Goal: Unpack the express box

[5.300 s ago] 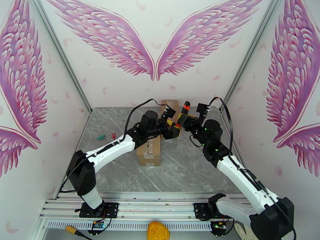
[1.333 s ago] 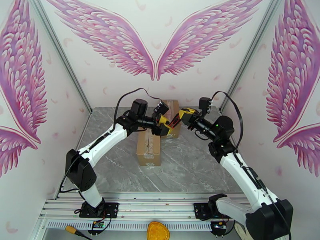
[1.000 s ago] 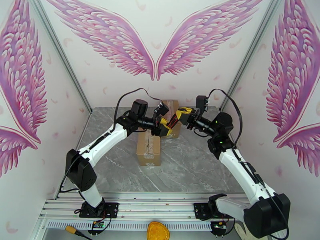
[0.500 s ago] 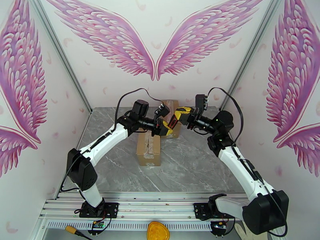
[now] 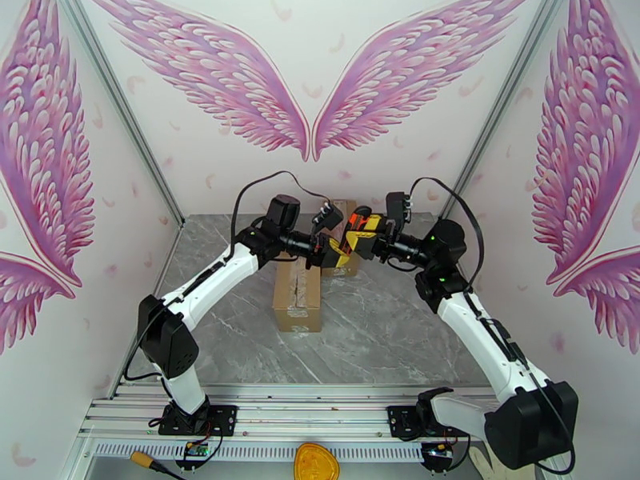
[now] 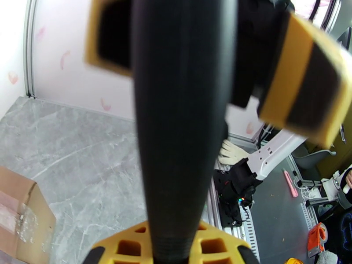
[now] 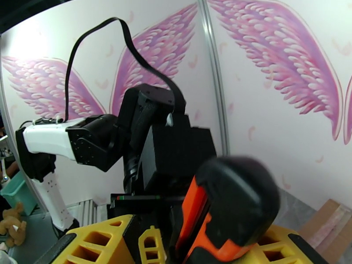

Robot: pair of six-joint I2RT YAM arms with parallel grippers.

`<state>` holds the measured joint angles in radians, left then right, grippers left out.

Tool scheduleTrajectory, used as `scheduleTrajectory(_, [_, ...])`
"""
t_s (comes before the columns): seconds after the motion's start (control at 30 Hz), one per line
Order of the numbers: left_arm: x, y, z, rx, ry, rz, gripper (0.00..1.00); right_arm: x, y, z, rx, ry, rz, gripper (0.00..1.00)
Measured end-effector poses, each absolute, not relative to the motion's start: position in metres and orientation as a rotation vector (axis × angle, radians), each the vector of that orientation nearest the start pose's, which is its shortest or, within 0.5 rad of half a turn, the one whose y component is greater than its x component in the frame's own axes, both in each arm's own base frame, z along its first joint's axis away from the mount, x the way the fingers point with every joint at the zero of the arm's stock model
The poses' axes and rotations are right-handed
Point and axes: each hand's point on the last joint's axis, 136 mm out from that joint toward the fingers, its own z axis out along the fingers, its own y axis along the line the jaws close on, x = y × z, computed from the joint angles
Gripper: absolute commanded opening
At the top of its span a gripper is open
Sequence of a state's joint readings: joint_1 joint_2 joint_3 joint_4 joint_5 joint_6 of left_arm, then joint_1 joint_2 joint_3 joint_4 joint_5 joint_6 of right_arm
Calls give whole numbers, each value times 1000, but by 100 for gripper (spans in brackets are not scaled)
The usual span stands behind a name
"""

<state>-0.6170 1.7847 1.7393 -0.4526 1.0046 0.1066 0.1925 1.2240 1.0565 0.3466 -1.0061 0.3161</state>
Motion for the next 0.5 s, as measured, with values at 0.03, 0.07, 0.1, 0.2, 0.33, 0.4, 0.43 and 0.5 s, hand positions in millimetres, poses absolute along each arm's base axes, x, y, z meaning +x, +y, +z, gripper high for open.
scheduleTrajectory(0.03, [300,-390,343,1302,1617,-1337,0,311,209,407,-789,1378,1108,56])
scheduleTrajectory(0.07, [300,-391,344,1305,1618,-1335,0,310,210,405,-794,1385,1116,55])
scheduleTrajectory(0.1, [300,-392,345,1311,1618,-1332,0,310,211,403,-798,1391,1122,55])
scheduleTrajectory(0.2, [299,-395,346,1333,1621,-1331,0,308,211,401,-810,1393,1131,49])
scheduleTrajectory(0.33, [295,-400,343,1363,1635,-1344,0,308,212,397,-820,1403,1137,40])
scheduleTrajectory(0.4, [292,-401,341,1375,1642,-1348,0,309,212,395,-824,1409,1143,36])
scheduleTrajectory(0.43, [291,-402,340,1381,1648,-1351,0,309,213,394,-827,1411,1148,33])
scheduleTrajectory(0.5, [289,-403,339,1390,1653,-1354,0,309,213,393,-829,1415,1153,28])
